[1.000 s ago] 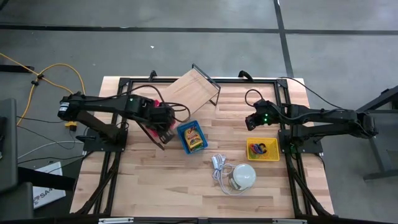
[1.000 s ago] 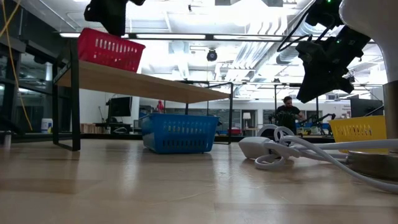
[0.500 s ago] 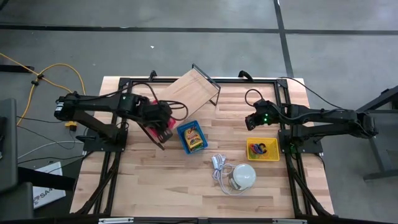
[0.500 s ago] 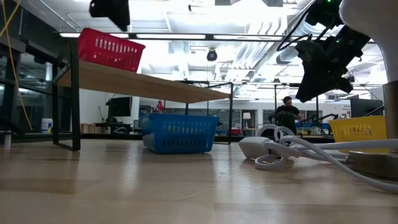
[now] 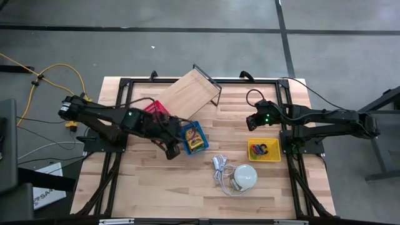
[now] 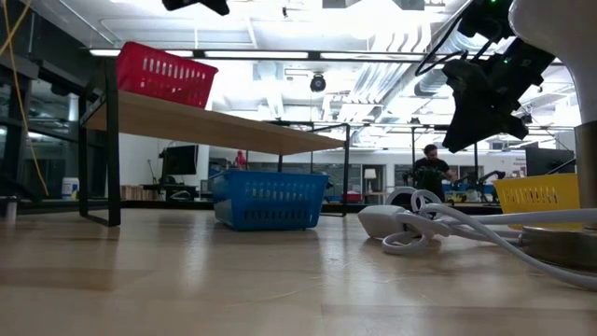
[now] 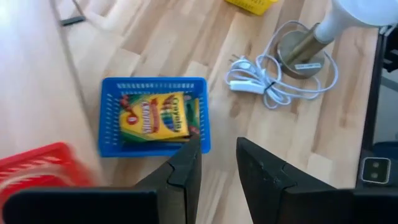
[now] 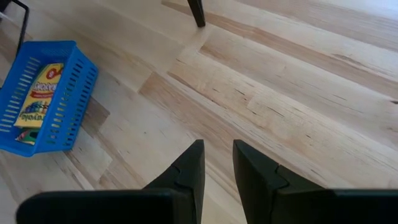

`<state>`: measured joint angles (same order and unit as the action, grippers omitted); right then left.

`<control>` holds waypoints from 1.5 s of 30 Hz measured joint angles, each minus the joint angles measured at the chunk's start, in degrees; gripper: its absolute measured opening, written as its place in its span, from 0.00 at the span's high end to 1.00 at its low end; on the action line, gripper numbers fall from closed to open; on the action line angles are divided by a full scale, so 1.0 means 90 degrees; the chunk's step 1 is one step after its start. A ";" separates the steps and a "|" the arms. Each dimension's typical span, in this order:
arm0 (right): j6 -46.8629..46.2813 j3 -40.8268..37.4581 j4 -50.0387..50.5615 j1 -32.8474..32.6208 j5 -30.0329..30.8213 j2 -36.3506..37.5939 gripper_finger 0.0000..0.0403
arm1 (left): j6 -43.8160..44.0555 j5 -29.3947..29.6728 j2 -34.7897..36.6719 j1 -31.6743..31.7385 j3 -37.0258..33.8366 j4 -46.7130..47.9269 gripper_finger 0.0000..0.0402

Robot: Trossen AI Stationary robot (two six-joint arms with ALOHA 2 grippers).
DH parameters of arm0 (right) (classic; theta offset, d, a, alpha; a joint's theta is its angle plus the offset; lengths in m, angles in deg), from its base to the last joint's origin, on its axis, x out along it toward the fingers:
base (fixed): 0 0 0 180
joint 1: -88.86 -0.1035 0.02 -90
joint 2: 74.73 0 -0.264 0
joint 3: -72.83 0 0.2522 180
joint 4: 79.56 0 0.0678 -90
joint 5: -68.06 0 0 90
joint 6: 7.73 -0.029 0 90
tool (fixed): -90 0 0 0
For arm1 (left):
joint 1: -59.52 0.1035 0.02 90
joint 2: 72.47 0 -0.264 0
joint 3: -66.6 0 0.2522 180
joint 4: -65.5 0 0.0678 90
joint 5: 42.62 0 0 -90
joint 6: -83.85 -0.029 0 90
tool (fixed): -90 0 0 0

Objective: Pick & Place Office Desk Supplies
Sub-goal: Put the blue bin with the pack of crayons on the shelf

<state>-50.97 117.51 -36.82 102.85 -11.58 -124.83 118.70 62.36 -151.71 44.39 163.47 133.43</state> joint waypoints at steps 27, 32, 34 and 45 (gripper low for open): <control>0.0000 0.0000 -0.0208 0.0001 -0.0002 0.0001 0.82 | 0.0292 0.0007 -0.2657 -0.0076 0.1795 -0.0674 0.76; 0.0000 0.0000 -0.0251 -0.0002 -0.0002 0.0001 0.82 | 0.0357 -0.0008 -0.2909 0.0019 0.1802 -0.0399 0.76; 0.0000 0.0000 -0.0283 0.0001 -0.0002 0.0001 0.82 | 0.0376 -0.0008 -0.3046 0.0095 0.1802 -0.0302 0.76; 0.0000 0.0000 -0.0304 0.0001 -0.0002 0.0001 0.82 | 0.0418 -0.0527 -0.3689 0.0401 0.1802 0.0106 0.76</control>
<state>-50.97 117.51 -39.55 102.86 -11.59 -124.82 122.46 57.62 -184.91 48.01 179.69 134.38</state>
